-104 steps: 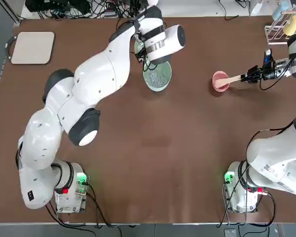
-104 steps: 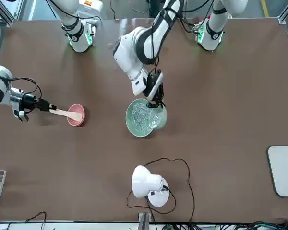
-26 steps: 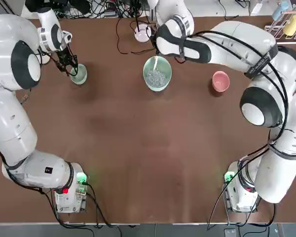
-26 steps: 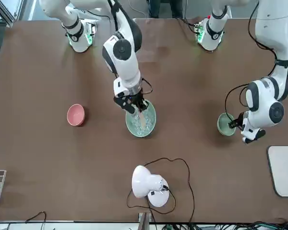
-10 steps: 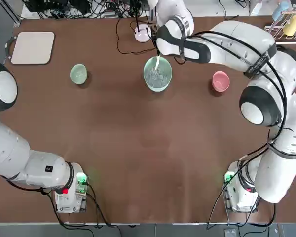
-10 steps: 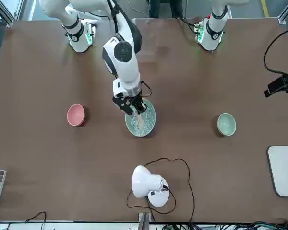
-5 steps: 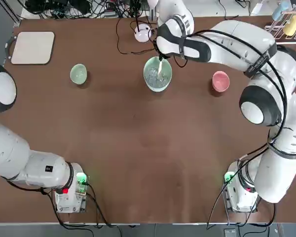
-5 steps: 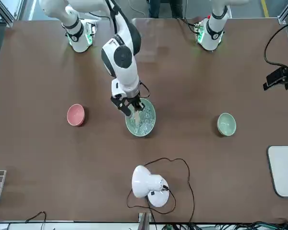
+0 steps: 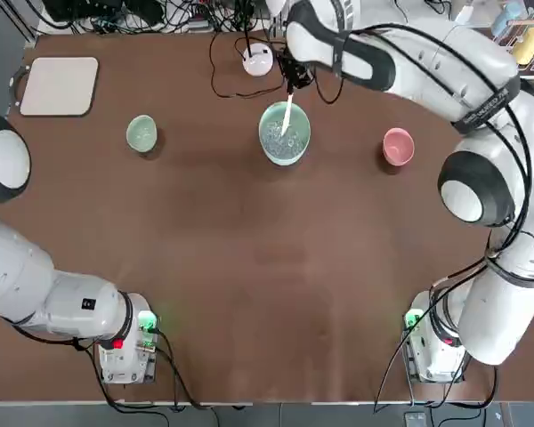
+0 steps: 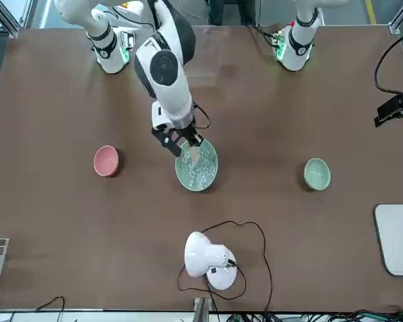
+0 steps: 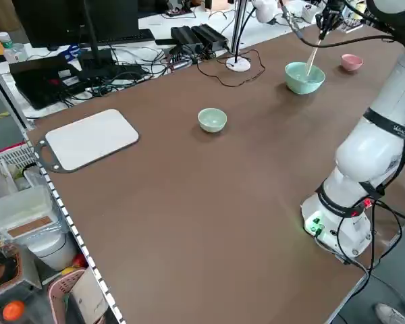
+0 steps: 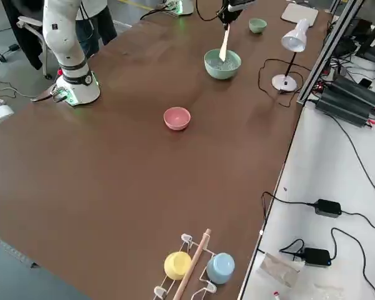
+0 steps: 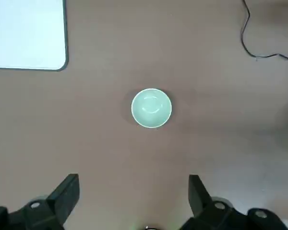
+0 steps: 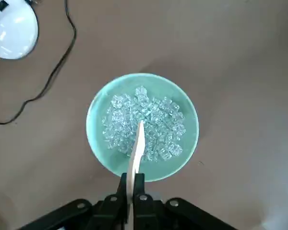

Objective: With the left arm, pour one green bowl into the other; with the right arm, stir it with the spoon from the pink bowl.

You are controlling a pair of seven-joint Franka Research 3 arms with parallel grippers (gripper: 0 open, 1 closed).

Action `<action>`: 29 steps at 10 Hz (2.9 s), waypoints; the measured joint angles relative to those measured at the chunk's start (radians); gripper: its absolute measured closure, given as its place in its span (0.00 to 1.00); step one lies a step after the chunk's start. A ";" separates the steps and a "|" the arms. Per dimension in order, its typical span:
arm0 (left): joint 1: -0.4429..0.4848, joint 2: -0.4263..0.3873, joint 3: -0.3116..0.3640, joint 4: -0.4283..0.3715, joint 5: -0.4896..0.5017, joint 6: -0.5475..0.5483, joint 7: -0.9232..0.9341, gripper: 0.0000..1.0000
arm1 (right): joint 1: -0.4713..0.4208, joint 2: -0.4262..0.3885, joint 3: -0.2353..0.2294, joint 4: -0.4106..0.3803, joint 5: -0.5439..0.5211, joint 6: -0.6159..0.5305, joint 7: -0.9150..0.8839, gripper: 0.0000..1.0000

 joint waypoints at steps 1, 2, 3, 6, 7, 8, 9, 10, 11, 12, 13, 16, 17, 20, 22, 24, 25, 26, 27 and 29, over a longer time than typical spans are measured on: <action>0.000 0.000 -0.007 0.000 -0.002 0.000 0.000 0.00 | -0.028 -0.023 -0.001 0.012 0.014 -0.025 -0.034 0.94; 0.000 0.000 -0.009 0.000 -0.004 0.000 0.000 0.00 | -0.054 -0.044 -0.002 0.013 0.022 -0.052 -0.070 0.94; 0.003 0.000 -0.009 0.000 -0.009 0.000 0.000 0.00 | -0.080 -0.060 -0.003 0.013 0.024 -0.081 -0.110 0.94; 0.012 0.005 0.001 0.000 -0.050 0.000 0.002 0.00 | -0.189 -0.086 -0.007 -0.006 0.060 -0.159 -0.295 0.94; 0.011 0.006 -0.004 0.000 -0.052 0.000 0.003 0.00 | -0.224 -0.094 -0.007 -0.032 0.067 -0.157 -0.352 0.94; 0.005 0.006 -0.009 0.000 -0.053 0.000 0.004 0.00 | -0.254 -0.100 -0.008 -0.049 0.081 -0.155 -0.399 0.94; 0.000 0.006 -0.013 0.001 -0.053 0.000 0.004 0.00 | -0.284 -0.103 -0.008 -0.059 0.103 -0.155 -0.452 0.94; 0.000 0.006 -0.015 0.002 -0.058 0.000 0.004 0.00 | -0.314 -0.111 -0.008 -0.073 0.123 -0.156 -0.509 0.94; 0.001 0.006 -0.014 0.006 -0.063 0.002 0.004 0.00 | -0.340 -0.126 -0.009 -0.101 0.137 -0.156 -0.566 0.94; 0.002 0.006 -0.014 0.013 -0.065 0.003 0.004 0.00 | -0.363 -0.147 -0.009 -0.136 0.147 -0.156 -0.622 0.94; 0.004 0.005 -0.013 0.020 -0.066 0.003 0.004 0.00 | -0.387 -0.167 -0.009 -0.171 0.159 -0.156 -0.679 0.94; 0.006 0.005 -0.012 0.024 -0.070 0.003 0.004 0.00 | -0.439 -0.216 -0.009 -0.253 0.187 -0.156 -0.808 0.94; 0.005 0.005 -0.012 0.025 -0.071 0.003 0.004 0.00 | -0.454 -0.229 -0.009 -0.274 0.189 -0.155 -0.844 0.94; 0.005 0.005 -0.012 0.025 -0.071 0.003 0.004 0.00 | -0.530 -0.277 -0.011 -0.342 0.191 -0.150 -0.978 0.94; 0.006 0.005 -0.011 0.025 -0.071 0.003 0.004 0.00 | -0.601 -0.329 -0.012 -0.411 0.191 -0.143 -1.092 0.94; 0.006 0.006 -0.010 0.025 -0.071 0.003 0.004 0.00 | -0.661 -0.374 -0.013 -0.470 0.192 -0.142 -1.189 0.94; 0.007 0.006 -0.009 0.025 -0.071 0.003 0.004 0.00 | -0.684 -0.391 -0.013 -0.500 0.192 -0.139 -1.233 0.94; 0.009 0.006 -0.007 0.025 -0.071 0.003 0.004 0.00 | -0.704 -0.405 -0.013 -0.528 0.192 -0.132 -1.266 0.94; 0.008 0.007 -0.007 0.025 -0.071 0.003 0.004 0.00 | -0.718 -0.415 -0.013 -0.550 0.192 -0.119 -1.284 0.94; 0.004 0.007 -0.009 0.025 -0.071 0.003 0.004 0.00 | -0.723 -0.431 -0.012 -0.602 0.192 -0.062 -1.293 0.94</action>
